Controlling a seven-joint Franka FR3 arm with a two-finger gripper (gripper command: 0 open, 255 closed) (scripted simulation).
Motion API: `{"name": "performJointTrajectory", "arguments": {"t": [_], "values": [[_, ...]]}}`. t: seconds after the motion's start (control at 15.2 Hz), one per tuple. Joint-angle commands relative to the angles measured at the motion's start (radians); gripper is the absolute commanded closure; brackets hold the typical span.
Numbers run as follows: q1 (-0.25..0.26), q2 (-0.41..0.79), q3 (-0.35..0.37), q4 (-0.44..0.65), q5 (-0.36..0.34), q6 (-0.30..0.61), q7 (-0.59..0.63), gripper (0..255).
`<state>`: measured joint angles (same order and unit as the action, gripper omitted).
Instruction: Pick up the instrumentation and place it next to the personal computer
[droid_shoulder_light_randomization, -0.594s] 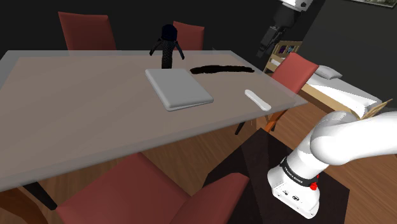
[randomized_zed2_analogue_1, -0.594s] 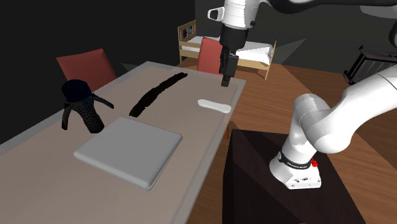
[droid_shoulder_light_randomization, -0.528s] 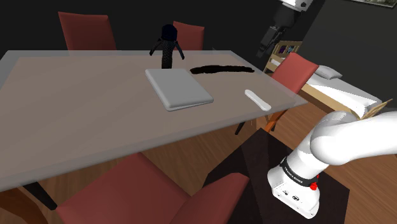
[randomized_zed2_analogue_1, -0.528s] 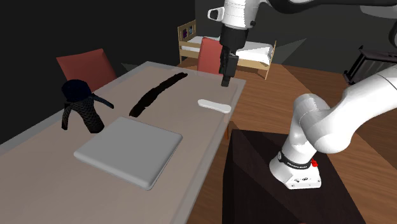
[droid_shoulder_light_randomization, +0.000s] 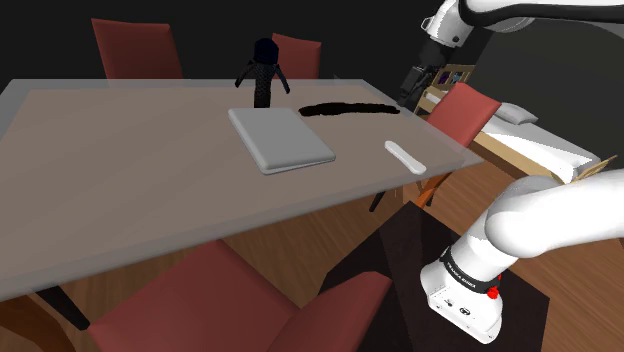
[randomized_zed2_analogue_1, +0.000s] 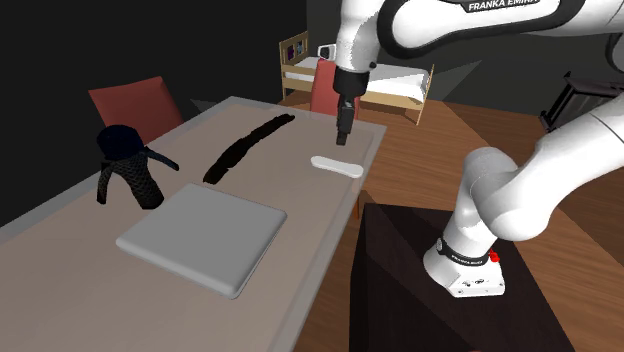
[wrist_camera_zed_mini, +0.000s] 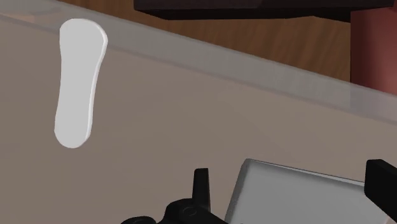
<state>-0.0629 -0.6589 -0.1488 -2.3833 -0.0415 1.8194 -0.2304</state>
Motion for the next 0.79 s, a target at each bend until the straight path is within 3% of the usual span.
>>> {"name": "performJointTrajectory", "arguments": {"t": [0.0, 0.73], "values": [[-0.018, 0.024, -0.03, -0.027, -0.016, 0.044, -0.019, 0], [-0.09, 0.27, -0.191, -0.069, -0.057, 0.295, -0.121, 0]]}}
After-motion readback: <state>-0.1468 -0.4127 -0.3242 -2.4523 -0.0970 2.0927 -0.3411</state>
